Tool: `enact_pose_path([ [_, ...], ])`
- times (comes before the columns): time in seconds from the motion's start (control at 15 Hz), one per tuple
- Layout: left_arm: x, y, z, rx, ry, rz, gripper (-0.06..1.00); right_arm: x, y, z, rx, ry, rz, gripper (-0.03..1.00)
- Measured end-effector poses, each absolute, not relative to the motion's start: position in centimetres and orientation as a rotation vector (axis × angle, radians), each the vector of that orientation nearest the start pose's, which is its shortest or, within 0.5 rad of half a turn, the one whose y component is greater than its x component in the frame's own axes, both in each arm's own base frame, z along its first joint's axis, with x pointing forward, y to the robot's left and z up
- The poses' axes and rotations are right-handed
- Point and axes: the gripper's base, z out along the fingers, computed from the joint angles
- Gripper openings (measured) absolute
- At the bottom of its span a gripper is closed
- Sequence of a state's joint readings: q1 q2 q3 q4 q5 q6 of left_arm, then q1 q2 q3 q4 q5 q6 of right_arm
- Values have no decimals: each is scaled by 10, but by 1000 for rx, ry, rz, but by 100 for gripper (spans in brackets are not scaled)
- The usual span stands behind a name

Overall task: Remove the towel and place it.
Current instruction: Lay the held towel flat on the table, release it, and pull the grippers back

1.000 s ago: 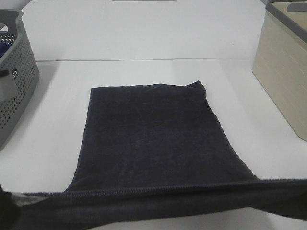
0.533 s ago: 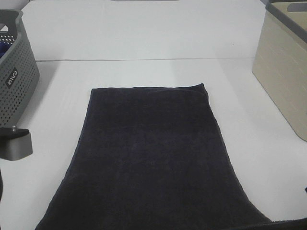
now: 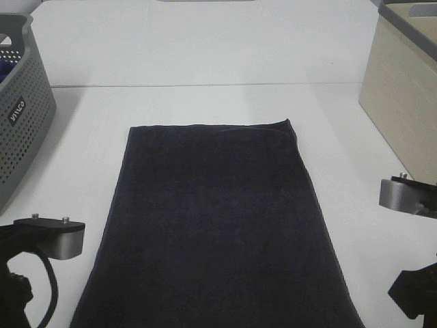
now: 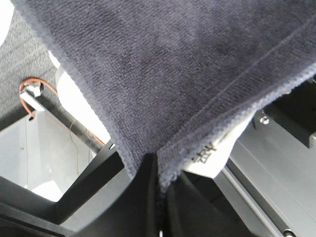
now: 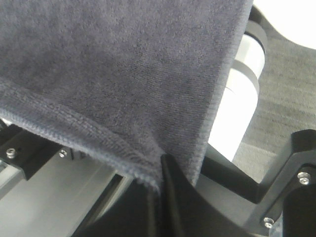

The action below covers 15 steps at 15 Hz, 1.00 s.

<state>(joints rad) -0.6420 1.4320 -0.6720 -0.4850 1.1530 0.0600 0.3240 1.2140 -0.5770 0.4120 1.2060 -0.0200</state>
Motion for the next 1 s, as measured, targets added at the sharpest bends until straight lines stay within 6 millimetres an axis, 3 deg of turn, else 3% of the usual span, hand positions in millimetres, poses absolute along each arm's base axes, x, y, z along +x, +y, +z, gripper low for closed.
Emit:
enact_pose_path([
  [0.6, 171, -173, 164, 832, 3468, -471, 0, 146, 81, 167, -370, 3528, 480, 2],
  [1.0, 196, -195, 135, 922, 3524, -514, 0, 162, 93, 126, -344, 3593, 592, 2],
])
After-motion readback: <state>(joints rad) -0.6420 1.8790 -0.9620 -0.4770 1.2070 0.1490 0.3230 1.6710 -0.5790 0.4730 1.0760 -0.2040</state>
